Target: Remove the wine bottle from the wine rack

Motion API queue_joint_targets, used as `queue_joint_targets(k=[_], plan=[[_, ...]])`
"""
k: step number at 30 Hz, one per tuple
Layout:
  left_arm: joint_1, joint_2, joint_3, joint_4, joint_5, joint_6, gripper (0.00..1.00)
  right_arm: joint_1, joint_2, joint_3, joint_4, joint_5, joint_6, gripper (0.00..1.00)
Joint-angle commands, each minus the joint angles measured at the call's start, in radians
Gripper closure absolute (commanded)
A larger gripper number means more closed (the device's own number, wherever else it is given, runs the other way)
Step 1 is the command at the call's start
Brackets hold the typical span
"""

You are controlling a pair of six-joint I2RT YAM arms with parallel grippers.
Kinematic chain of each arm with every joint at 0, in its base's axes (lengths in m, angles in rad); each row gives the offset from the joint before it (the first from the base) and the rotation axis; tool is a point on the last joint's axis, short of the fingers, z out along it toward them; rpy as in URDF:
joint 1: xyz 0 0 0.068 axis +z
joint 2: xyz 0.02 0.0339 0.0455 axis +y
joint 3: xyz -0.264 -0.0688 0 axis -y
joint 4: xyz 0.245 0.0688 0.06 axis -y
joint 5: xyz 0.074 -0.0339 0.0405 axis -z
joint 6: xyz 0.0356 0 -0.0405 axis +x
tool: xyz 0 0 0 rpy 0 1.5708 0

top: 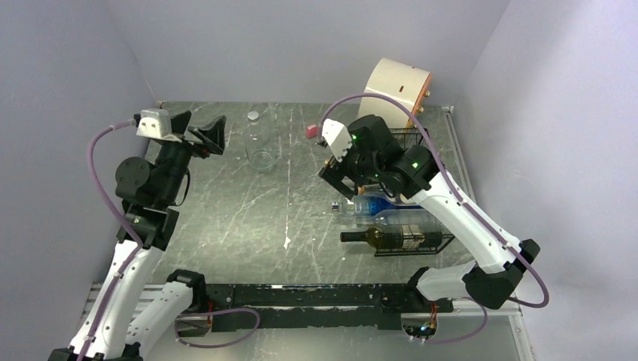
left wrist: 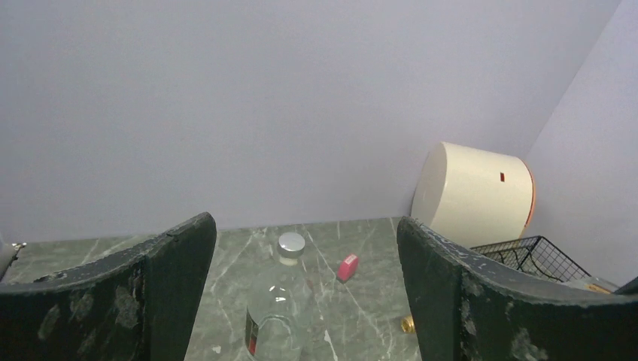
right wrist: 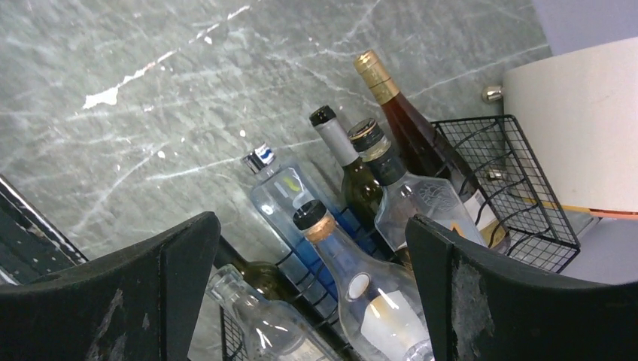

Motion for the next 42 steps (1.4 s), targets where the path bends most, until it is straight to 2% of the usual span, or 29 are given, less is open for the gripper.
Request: queue_joint_targets(k=[1, 5, 9, 11, 15, 25, 29, 34, 42], plan=[[-0.004, 0.054, 0.049, -0.056, 0.015, 0.025, 0.07, 0.003, 0.018, -0.034, 0.037, 0.005, -0.061, 0.02], [-0.040, 0.060, 0.011, -0.102, -0.007, 0.086, 0.07, 0.003, 0.078, -0.029, -0.004, 0.070, -0.115, 0.10], [-0.084, -0.011, -0.135, 0.010, -0.084, 0.151, 0.07, 0.002, 0.128, -0.013, -0.045, 0.160, -0.189, 0.12], [-0.092, -0.027, -0.133, -0.013, -0.119, 0.156, 0.07, 0.000, 0.151, -0.016, -0.043, 0.215, -0.231, 0.13], [-0.103, -0.016, -0.124, -0.005, -0.100, 0.157, 0.07, -0.009, 0.201, -0.020, -0.028, 0.252, -0.320, 0.15], [-0.104, -0.063, -0.133, -0.011, -0.106, 0.140, 0.07, -0.064, 0.317, -0.044, 0.039, 0.262, -0.424, 0.22], [-0.104, -0.063, -0.134, -0.011, -0.105, 0.137, 0.07, -0.085, 0.360, -0.051, 0.068, 0.289, -0.464, 0.32], [-0.104, -0.058, -0.135, -0.011, -0.097, 0.132, 0.07, -0.098, 0.389, -0.069, 0.059, 0.285, -0.474, 0.32], [-0.104, -0.063, -0.140, -0.004, -0.104, 0.128, 0.07, -0.115, 0.403, -0.120, 0.152, 0.295, -0.511, 0.31]])
